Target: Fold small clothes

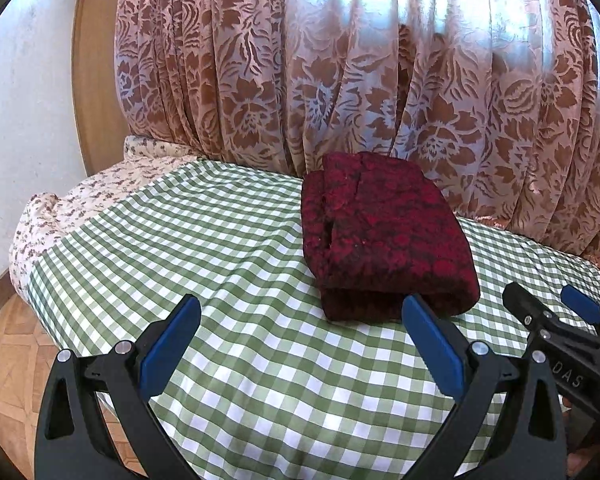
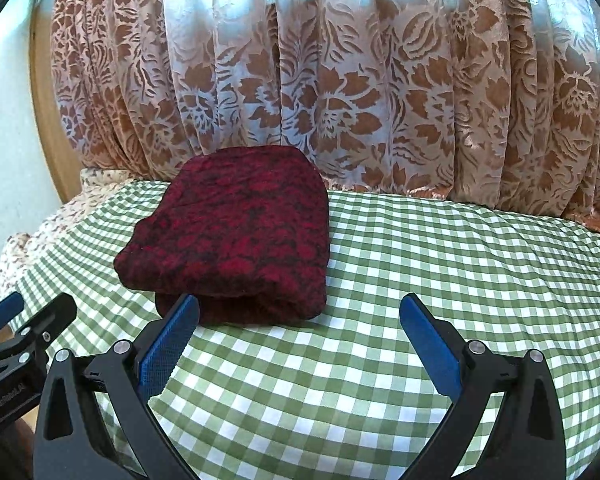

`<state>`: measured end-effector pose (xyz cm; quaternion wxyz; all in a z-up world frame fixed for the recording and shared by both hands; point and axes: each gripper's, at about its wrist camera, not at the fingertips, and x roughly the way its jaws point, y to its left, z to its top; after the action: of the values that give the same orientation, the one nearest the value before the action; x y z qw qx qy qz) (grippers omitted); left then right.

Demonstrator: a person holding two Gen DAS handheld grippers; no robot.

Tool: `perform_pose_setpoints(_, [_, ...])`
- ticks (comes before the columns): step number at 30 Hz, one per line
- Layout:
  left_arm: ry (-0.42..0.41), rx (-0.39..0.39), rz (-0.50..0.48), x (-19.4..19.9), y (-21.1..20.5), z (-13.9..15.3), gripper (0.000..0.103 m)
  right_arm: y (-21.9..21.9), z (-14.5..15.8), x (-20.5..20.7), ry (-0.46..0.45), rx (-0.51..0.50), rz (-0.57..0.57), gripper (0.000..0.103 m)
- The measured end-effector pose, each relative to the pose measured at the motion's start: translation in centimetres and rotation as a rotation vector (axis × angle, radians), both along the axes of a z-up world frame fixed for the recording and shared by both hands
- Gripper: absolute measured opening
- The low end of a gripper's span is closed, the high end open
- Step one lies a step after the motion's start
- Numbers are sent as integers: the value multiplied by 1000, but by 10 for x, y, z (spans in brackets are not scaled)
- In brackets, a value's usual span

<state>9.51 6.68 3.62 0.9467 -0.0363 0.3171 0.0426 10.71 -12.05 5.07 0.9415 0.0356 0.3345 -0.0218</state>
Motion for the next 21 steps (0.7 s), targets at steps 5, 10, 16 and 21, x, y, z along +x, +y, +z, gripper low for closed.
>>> perform_pose_setpoints(5, [-9, 4, -2, -2, -1, 2, 101, 2, 1, 0, 1, 6, 17, 99])
perform_pose_setpoints(10, [-3, 1, 3, -2, -1, 0, 101, 6, 1, -2, 1, 3, 19, 99])
perform_pose_setpoints(16, [1, -1, 3, -1, 1, -1, 101, 8, 0, -2, 2, -4, 24, 99])
perform_pose_setpoints(21, [0, -2, 4, -1, 3, -2, 101, 10, 1, -1, 3, -6, 29, 100])
